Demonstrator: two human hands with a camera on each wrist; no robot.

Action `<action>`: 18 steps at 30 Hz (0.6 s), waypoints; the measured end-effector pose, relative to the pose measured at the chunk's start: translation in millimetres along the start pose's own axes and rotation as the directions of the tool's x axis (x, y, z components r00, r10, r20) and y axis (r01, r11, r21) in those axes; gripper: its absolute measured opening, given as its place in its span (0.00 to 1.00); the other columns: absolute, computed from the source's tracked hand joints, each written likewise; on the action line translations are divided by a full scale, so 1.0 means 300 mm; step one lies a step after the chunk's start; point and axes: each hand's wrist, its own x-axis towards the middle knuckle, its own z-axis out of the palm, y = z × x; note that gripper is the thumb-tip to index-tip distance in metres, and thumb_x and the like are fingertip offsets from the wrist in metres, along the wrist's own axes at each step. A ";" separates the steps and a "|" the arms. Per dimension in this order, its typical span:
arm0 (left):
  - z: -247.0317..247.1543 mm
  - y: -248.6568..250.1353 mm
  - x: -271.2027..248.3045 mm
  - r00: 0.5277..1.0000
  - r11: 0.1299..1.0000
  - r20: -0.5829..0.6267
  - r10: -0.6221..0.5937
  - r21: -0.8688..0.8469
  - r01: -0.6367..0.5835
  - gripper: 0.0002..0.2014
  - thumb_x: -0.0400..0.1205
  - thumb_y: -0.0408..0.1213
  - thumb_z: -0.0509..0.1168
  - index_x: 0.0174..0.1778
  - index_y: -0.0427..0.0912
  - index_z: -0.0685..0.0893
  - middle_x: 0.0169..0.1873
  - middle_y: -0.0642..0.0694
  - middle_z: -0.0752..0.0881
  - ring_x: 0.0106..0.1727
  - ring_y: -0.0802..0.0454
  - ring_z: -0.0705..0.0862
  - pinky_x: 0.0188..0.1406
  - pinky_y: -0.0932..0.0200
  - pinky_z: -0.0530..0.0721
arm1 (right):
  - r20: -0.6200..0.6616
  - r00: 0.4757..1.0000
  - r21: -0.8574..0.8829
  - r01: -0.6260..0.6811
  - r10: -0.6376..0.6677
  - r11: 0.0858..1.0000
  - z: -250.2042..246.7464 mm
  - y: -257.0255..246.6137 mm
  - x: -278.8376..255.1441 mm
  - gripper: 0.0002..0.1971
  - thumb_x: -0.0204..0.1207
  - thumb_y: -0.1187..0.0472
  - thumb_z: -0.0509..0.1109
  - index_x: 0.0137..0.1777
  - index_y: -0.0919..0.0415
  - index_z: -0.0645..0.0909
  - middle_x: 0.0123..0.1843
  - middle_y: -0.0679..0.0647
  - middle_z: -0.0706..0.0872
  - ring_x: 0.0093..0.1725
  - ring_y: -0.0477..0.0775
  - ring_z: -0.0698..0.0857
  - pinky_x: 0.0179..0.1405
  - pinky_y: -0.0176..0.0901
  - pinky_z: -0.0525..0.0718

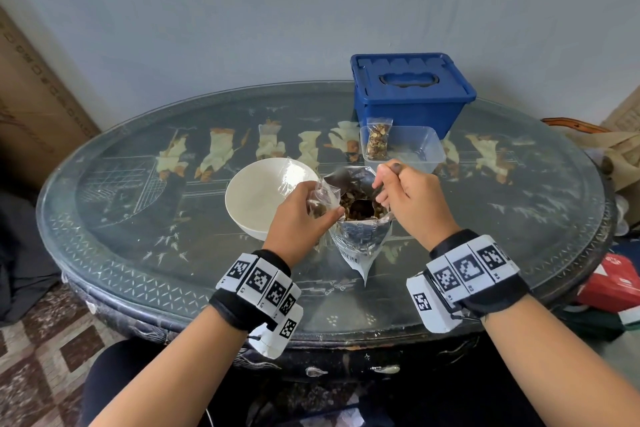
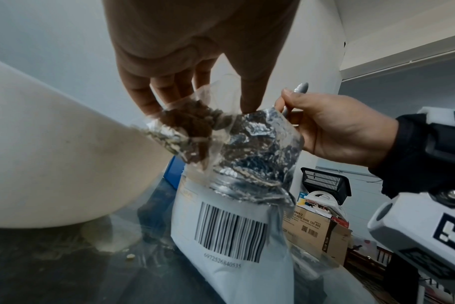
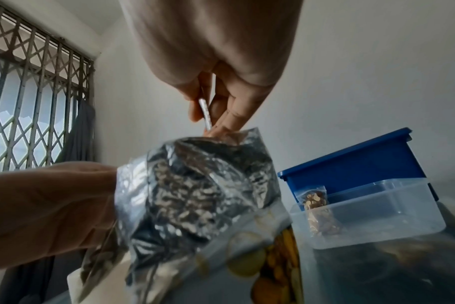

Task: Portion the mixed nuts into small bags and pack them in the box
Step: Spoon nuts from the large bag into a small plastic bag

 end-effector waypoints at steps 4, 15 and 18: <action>0.005 0.001 0.002 1.000 1.000 -0.002 0.006 0.016 -0.006 0.28 0.76 0.45 0.71 0.69 0.39 0.72 0.39 0.56 0.77 0.44 0.59 0.76 0.40 0.78 0.69 | -0.001 0.999 -0.005 -0.050 0.050 0.999 0.025 0.008 0.003 0.15 0.84 0.59 0.58 0.37 0.60 0.78 0.27 0.48 0.81 0.28 0.35 0.82 0.36 0.28 0.79; 0.010 -0.001 0.003 1.000 0.999 0.003 0.030 0.034 -0.030 0.28 0.75 0.45 0.71 0.69 0.39 0.73 0.43 0.54 0.78 0.42 0.61 0.76 0.39 0.76 0.70 | -0.127 0.940 0.160 -0.297 0.318 0.942 0.034 -0.003 0.065 0.19 0.86 0.57 0.53 0.33 0.59 0.74 0.32 0.57 0.83 0.20 0.39 0.81 0.20 0.23 0.73; 0.008 -0.006 0.003 1.000 0.999 0.000 0.031 0.030 -0.031 0.27 0.75 0.45 0.72 0.68 0.40 0.73 0.39 0.58 0.76 0.39 0.65 0.75 0.37 0.82 0.71 | -0.116 0.937 0.169 -0.309 0.330 0.936 0.014 -0.004 0.075 0.18 0.86 0.56 0.52 0.35 0.60 0.74 0.33 0.58 0.84 0.20 0.39 0.81 0.21 0.25 0.77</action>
